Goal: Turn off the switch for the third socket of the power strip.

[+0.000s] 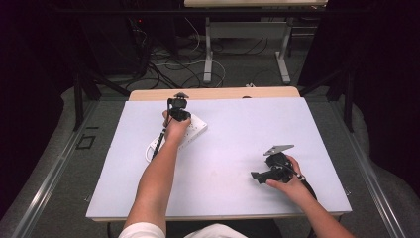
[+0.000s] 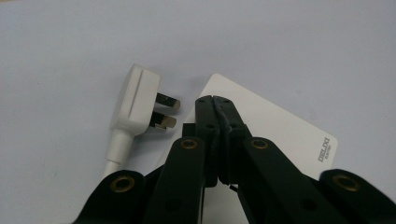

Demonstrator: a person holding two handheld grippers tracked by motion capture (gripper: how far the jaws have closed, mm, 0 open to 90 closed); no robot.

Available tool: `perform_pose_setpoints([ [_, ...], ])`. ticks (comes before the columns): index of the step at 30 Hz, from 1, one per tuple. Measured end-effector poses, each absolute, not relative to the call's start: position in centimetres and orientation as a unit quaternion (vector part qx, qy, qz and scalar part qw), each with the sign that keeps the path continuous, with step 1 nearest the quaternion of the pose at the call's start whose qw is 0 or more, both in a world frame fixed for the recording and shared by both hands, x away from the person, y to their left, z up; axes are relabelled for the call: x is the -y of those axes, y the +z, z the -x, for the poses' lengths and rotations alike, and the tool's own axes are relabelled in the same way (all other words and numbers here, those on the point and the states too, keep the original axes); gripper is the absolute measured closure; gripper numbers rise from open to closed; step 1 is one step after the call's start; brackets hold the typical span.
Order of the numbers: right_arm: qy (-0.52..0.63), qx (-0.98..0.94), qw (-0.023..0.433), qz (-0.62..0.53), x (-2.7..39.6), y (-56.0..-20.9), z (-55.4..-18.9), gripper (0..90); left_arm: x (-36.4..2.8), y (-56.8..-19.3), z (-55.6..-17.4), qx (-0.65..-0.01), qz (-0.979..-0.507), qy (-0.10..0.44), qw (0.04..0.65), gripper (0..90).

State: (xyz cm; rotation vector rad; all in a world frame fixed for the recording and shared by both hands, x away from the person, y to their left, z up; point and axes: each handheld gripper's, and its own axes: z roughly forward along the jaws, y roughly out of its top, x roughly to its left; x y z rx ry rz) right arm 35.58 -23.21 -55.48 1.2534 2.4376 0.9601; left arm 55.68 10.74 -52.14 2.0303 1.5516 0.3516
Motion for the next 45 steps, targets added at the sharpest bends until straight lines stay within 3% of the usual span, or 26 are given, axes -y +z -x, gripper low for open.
perform_pose_setpoints([
  [20, 0.326, -0.839, 0.128, -0.417, 23.0, -55.4, -35.7, 17.0, -10.0, -51.1, -54.8, -0.554, -0.773, 0.131, 0.279, 81.7],
  [45, 0.329, -0.837, 0.121, -0.421, 22.9, -55.4, -35.6, 17.0, -9.5, -49.9, -53.7, -0.540, -0.779, 0.144, 0.284, 57.8],
])
